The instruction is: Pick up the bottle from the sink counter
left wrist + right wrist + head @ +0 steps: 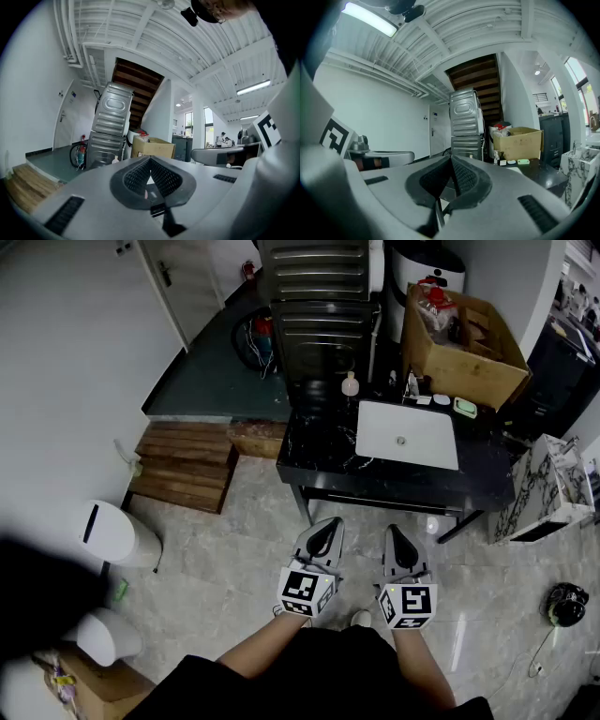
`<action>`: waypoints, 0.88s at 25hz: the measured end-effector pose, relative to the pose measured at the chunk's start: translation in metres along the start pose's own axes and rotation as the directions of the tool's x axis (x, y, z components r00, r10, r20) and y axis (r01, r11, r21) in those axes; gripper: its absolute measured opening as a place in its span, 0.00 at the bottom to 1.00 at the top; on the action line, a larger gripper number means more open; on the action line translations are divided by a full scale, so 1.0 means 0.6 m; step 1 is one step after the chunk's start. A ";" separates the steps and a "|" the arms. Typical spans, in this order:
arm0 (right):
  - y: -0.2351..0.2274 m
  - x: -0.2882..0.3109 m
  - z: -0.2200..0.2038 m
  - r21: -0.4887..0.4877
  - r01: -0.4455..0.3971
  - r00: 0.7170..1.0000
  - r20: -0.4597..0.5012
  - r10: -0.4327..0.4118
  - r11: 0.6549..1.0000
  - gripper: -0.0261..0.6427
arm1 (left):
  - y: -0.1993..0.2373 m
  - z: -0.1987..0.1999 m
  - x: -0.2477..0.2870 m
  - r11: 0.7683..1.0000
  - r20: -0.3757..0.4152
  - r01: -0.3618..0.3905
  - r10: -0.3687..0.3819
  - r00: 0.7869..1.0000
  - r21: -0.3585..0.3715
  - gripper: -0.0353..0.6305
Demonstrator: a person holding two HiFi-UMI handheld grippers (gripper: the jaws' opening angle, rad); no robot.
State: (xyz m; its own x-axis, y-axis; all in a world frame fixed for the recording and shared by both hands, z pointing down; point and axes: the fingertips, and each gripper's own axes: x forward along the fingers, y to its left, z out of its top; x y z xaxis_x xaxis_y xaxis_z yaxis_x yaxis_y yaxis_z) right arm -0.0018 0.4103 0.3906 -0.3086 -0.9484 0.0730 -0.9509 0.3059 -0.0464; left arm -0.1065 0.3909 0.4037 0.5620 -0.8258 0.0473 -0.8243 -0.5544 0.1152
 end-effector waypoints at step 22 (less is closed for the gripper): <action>-0.172 -0.042 0.001 -0.061 -0.076 0.997 0.013 0.077 0.995 0.10 | -0.040 -0.021 0.059 0.994 0.007 -0.101 0.102 0.995 -0.051 0.06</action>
State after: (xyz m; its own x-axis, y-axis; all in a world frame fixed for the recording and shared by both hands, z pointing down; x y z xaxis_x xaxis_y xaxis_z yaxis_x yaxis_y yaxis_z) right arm 0.1039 0.4025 0.3931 -0.3806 -0.9231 0.0560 -0.9243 0.3817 0.0095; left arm -0.0659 0.3762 0.4150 0.4746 -0.8787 0.0518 -0.8724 -0.4617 0.1604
